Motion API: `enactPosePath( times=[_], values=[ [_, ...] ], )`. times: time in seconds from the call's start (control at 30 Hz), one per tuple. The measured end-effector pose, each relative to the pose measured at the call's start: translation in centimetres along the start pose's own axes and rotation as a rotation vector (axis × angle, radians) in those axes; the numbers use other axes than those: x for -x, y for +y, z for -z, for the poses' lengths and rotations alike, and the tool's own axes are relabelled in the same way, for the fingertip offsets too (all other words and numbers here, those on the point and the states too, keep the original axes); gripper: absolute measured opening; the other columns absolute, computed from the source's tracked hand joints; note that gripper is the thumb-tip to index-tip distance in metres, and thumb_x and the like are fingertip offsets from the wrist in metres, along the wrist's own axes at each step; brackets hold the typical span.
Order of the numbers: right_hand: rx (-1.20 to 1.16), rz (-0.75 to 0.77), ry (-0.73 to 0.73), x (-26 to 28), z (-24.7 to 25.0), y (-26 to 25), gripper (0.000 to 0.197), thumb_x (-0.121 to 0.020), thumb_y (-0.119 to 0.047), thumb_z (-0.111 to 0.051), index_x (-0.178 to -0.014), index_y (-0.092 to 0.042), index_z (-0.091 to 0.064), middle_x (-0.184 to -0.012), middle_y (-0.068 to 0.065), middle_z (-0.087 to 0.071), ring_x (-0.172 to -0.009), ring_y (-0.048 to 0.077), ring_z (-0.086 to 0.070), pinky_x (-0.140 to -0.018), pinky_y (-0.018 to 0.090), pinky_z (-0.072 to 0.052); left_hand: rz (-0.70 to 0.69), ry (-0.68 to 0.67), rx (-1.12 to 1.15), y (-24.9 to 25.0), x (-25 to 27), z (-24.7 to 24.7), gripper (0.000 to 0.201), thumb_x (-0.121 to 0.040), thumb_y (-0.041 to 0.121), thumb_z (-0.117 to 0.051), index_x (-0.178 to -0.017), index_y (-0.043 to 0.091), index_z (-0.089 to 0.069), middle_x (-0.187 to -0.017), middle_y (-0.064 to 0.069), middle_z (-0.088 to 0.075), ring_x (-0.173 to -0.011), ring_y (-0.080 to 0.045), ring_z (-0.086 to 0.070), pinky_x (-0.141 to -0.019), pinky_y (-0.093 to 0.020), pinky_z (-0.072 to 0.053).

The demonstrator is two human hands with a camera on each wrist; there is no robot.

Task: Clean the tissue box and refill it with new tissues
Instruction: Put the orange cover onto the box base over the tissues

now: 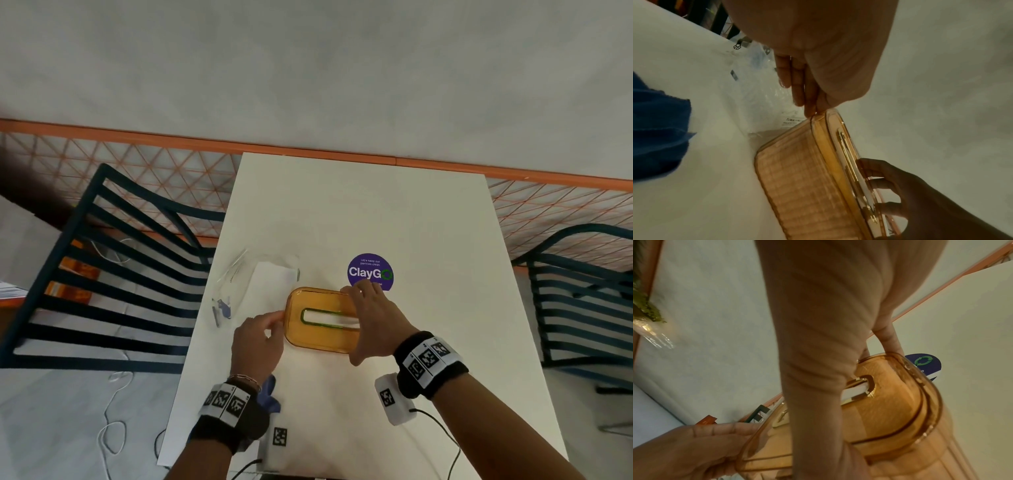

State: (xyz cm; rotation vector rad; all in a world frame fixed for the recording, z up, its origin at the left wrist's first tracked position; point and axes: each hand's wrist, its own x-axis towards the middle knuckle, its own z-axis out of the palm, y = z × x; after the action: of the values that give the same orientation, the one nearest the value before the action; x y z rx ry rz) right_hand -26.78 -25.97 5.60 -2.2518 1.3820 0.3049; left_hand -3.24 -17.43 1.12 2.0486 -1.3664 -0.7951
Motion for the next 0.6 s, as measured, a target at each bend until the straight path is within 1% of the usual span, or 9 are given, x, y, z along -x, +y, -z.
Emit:
enactPosePath(
  times=[0.07,0.17,0.23,0.3,0.37,0.47,0.53,0.57,0.6],
  values=[
    [0.007,0.0,0.0,0.0,-0.1,0.0,0.13,-0.035,-0.053,-0.091,-0.146,-0.023,-0.03,-0.135,-0.002,-0.035,-0.123,0.019,-0.036,-0.092,0.033,-0.054,-0.064,0.012,-0.142,-0.2,-0.4,0.2,0.023,-0.097,0.026,-0.061,-0.114,0.03,-0.076,-0.097,0.008,-0.076,-0.095,-0.018,-0.062,-0.086,-0.039,-0.051],
    [0.007,-0.011,0.004,0.3,-0.1,0.3,0.131,-0.035,-0.054,-0.091,-0.146,-0.023,-0.029,-0.136,-0.002,-0.035,-0.123,0.019,-0.037,-0.093,0.034,-0.054,-0.091,-0.006,-0.308,0.4,-1.0,0.6,0.022,-0.098,0.037,-0.056,-0.108,0.036,-0.075,-0.093,0.011,-0.074,-0.094,-0.017,-0.056,-0.084,-0.037,-0.044],
    [0.002,-0.019,0.002,0.7,-0.2,0.6,0.131,-0.035,-0.054,-0.091,-0.146,-0.023,-0.029,-0.136,-0.002,-0.035,-0.124,0.019,-0.036,-0.093,0.034,-0.054,-0.103,-0.062,-0.374,1.3,-1.1,0.6,0.03,-0.098,0.048,-0.049,-0.104,0.035,-0.075,-0.092,0.014,-0.073,-0.094,-0.015,-0.054,-0.086,-0.038,-0.043],
    [-0.002,-0.029,0.009,1.3,-0.3,1.2,0.132,-0.034,-0.053,-0.09,-0.146,-0.023,-0.029,-0.136,-0.002,-0.034,-0.125,0.019,-0.037,-0.093,0.034,-0.055,-0.132,-0.123,-0.435,2.1,-1.3,0.3,0.035,-0.098,0.053,-0.046,-0.107,0.035,-0.074,-0.092,0.014,-0.073,-0.094,-0.015,-0.055,-0.088,-0.038,-0.042],
    [-0.008,-0.036,0.015,1.8,-0.4,1.7,0.132,-0.033,-0.052,-0.091,-0.146,-0.023,-0.029,-0.137,-0.002,-0.034,-0.126,0.02,-0.037,-0.094,0.035,-0.055,-0.133,-0.156,-0.464,2.8,-1.3,-0.3,0.035,-0.098,0.052,-0.045,-0.108,0.034,-0.073,-0.092,0.013,-0.075,-0.094,-0.016,-0.056,-0.089,-0.037,-0.042],
    [0.004,-0.049,0.011,2.5,-0.3,2.3,0.132,-0.036,-0.051,-0.092,-0.148,-0.023,-0.028,-0.143,-0.001,-0.032,-0.129,0.021,-0.035,-0.097,0.035,-0.053,-0.052,-0.202,-0.44,3.5,-1.2,-1.4,0.031,-0.096,0.045,-0.046,-0.095,0.032,-0.074,-0.083,0.009,-0.073,-0.087,-0.018,-0.058,-0.087,-0.038,-0.045],
    [0.018,-0.053,0.008,2.6,-0.4,2.6,0.133,-0.036,-0.05,-0.092,-0.149,-0.023,-0.027,-0.144,0.0,-0.032,-0.128,0.022,-0.035,-0.097,0.035,-0.052,-0.02,-0.224,-0.409,3.7,-1.1,-1.9,0.031,-0.095,0.039,-0.047,-0.083,0.027,-0.072,-0.074,0.006,-0.07,-0.078,-0.019,-0.061,-0.08,-0.037,-0.051],
    [0.021,-0.054,0.007,2.6,-0.4,2.7,0.134,-0.037,-0.05,-0.092,-0.15,-0.023,-0.026,-0.145,0.0,-0.032,-0.128,0.022,-0.035,-0.098,0.035,-0.052,-0.011,-0.231,-0.39,3.8,-1.1,-2.1,0.03,-0.095,0.036,-0.048,-0.077,0.025,-0.07,-0.069,0.006,-0.067,-0.073,-0.019,-0.061,-0.074,-0.035,-0.051],
    [0.021,-0.055,0.009,2.5,-0.5,2.8,0.134,-0.037,-0.05,-0.092,-0.15,-0.023,-0.026,-0.145,0.0,-0.032,-0.129,0.022,-0.035,-0.098,0.036,-0.052,-0.003,-0.23,-0.373,4.0,-1.1,-2.1,0.03,-0.095,0.034,-0.05,-0.071,0.025,-0.066,-0.064,0.007,-0.063,-0.067,-0.018,-0.059,-0.067,-0.031,-0.048]
  ],
)
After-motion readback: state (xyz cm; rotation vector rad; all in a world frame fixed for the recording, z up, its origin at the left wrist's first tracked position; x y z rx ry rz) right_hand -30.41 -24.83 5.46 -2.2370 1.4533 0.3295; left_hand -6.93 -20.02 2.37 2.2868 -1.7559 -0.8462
